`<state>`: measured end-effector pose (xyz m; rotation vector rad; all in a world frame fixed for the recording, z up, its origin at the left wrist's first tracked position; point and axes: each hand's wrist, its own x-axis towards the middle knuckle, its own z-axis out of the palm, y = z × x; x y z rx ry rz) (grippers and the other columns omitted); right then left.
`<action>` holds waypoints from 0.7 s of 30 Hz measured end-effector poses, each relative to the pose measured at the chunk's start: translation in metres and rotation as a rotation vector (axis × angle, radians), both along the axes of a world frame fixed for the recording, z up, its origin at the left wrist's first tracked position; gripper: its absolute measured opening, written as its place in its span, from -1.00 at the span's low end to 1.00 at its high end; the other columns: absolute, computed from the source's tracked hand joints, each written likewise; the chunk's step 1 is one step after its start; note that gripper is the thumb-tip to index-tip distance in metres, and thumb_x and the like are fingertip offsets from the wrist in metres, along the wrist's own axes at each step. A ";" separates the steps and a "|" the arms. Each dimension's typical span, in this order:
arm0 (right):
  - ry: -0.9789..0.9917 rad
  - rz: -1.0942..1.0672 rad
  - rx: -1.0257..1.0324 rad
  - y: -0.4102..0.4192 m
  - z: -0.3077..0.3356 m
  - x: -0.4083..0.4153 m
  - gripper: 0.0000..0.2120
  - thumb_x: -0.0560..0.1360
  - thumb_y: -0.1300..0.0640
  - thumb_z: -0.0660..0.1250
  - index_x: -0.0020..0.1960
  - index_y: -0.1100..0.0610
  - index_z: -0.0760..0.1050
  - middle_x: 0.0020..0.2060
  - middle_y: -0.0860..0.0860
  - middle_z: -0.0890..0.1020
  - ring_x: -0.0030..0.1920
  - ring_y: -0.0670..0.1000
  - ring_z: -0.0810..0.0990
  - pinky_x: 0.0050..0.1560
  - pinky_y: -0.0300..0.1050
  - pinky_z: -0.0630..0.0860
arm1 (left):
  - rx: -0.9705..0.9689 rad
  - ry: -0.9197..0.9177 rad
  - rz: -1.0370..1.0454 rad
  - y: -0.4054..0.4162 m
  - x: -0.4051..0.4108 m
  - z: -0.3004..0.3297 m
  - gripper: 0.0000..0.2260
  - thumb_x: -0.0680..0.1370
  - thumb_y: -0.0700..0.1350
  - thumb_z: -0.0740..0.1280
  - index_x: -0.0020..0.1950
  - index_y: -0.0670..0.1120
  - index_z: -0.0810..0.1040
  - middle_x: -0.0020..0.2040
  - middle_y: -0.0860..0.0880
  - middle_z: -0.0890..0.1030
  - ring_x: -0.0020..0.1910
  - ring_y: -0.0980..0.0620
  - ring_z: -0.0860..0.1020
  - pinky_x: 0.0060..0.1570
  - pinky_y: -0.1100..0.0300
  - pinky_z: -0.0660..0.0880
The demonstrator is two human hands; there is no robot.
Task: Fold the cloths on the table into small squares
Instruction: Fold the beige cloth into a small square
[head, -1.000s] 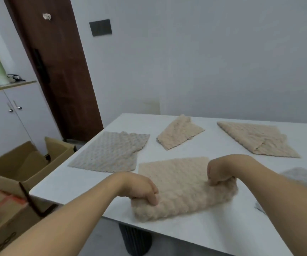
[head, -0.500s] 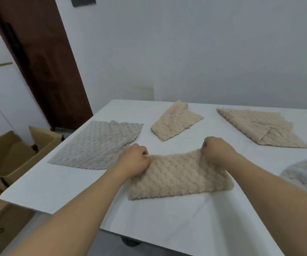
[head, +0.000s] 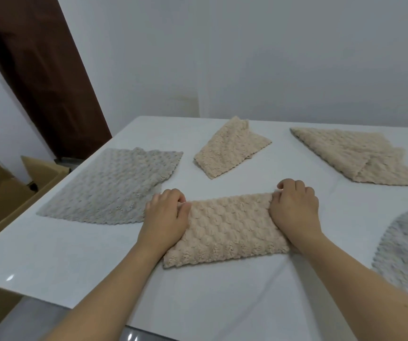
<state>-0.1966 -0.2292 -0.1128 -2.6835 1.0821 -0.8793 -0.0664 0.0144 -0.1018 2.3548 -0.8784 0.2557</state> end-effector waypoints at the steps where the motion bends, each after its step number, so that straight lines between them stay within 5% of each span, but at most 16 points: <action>1: 0.014 -0.004 0.006 0.000 0.001 0.000 -0.84 0.51 0.22 0.21 0.02 0.25 0.52 -0.11 0.21 0.53 -0.13 0.23 0.44 -0.14 0.05 0.35 | -0.032 0.012 -0.019 0.001 0.000 0.001 -0.89 0.61 -0.05 0.25 -0.10 -0.02 0.42 -0.14 0.08 0.47 -0.11 0.02 0.41 -0.06 0.12 0.32; 6: 0.016 0.016 0.119 0.004 0.007 -0.001 -0.85 0.50 0.19 0.17 -0.10 0.24 0.47 -0.17 0.14 0.45 -0.16 0.15 0.36 -0.09 0.06 0.38 | -0.095 0.095 -0.035 0.001 -0.001 0.004 -0.87 0.65 -0.04 0.20 -0.07 -0.03 0.37 -0.26 0.06 0.47 -0.23 0.09 0.43 -0.30 0.18 0.28; 11: -0.114 0.186 0.385 0.002 0.016 -0.007 -0.88 0.57 0.10 0.06 -0.08 0.05 0.36 -0.30 0.02 0.59 -0.21 0.11 0.52 -0.08 0.07 0.45 | -0.143 0.172 -0.029 0.004 -0.003 0.007 -0.87 0.66 -0.03 0.18 -0.04 -0.04 0.36 -0.29 0.01 0.49 -0.24 0.04 0.45 -0.32 0.14 0.29; 15: -0.228 0.220 0.728 0.001 0.022 -0.014 -0.85 0.59 0.02 0.06 -0.06 -0.11 0.39 -0.37 -0.02 0.60 -0.35 0.04 0.56 -0.38 -0.12 0.43 | -0.194 0.216 -0.012 0.004 -0.005 0.012 -0.87 0.66 -0.03 0.20 -0.02 -0.06 0.37 -0.23 -0.05 0.55 -0.25 0.07 0.49 -0.26 0.16 0.38; 21: -0.250 0.250 0.899 -0.022 0.035 -0.014 -0.92 0.55 0.09 0.30 -0.03 0.05 0.56 -0.38 0.00 0.50 -0.52 -0.04 0.38 -0.52 -0.24 0.31 | -0.263 0.346 0.011 0.006 -0.004 0.015 -0.88 0.58 -0.02 0.32 -0.11 0.01 0.42 -0.22 -0.20 0.58 -0.27 -0.13 0.49 -0.18 -0.07 0.49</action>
